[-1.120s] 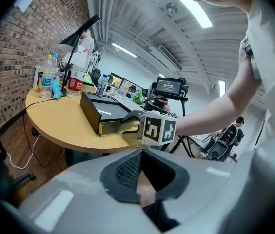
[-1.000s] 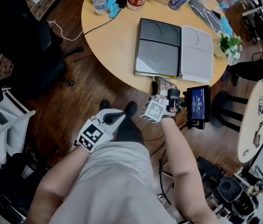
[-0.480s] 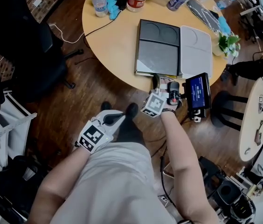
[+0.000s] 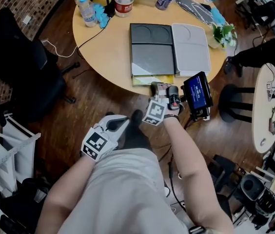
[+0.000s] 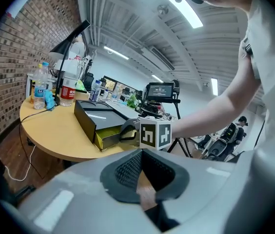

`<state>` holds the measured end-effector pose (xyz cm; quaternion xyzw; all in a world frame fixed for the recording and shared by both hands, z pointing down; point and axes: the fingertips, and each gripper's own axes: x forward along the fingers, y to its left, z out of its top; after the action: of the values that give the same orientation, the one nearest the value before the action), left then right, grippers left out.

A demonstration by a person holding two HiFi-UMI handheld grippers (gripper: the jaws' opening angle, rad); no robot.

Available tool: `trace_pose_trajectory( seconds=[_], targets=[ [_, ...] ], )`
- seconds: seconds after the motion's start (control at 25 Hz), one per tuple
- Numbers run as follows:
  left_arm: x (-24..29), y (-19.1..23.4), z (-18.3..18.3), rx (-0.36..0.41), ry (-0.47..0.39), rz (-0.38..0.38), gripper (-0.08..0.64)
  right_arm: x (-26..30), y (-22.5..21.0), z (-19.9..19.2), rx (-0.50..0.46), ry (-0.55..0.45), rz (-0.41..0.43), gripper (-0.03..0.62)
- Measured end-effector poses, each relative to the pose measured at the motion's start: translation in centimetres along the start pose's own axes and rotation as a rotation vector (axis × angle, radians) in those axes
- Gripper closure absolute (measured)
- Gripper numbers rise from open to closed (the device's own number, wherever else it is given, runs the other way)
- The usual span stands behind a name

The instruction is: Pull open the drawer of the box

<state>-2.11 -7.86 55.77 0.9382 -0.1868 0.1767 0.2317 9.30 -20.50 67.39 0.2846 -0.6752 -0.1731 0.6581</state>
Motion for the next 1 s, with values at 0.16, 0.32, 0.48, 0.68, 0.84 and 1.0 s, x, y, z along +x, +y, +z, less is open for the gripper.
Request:
trace_pose_trajectory(
  seconds=[0.16, 0.32, 0.48, 0.68, 0.84, 1.0],
  targets=[
    [0.2, -0.8, 0.0, 0.018, 0.012, -0.033, 0.554, -0.8, 1.1, -0.3, 0.008, 0.0, 0.032, 0.506],
    [0.1, -0.8, 0.1, 0.037, 0.019, -0.053, 0.554, -1.4, 2.1, -0.2, 0.024, -0.001, 0.058, 0.488],
    [0.0, -1.1, 0.5, 0.046, 0.029, -0.077, 0.554, -1.6, 2.6, -0.1, 0.026, -0.013, 0.091, 0.486],
    [-0.1, -1.4, 0.5, 0.068, 0.036, -0.103, 0.554, -0.8, 2.6, 0.1, 0.02, -0.006, 0.141, 0.499],
    [-0.7, -1.5, 0.0, 0.081, 0.052, -0.118, 0.554, -0.3, 2.6, -0.1, -0.012, 0.027, 0.147, 0.506],
    [-1.2, -1.3, -0.6, 0.09, 0.063, -0.126, 0.554, -0.6, 3.0, -0.3, -0.001, 0.046, 0.145, 0.509]
  ],
)
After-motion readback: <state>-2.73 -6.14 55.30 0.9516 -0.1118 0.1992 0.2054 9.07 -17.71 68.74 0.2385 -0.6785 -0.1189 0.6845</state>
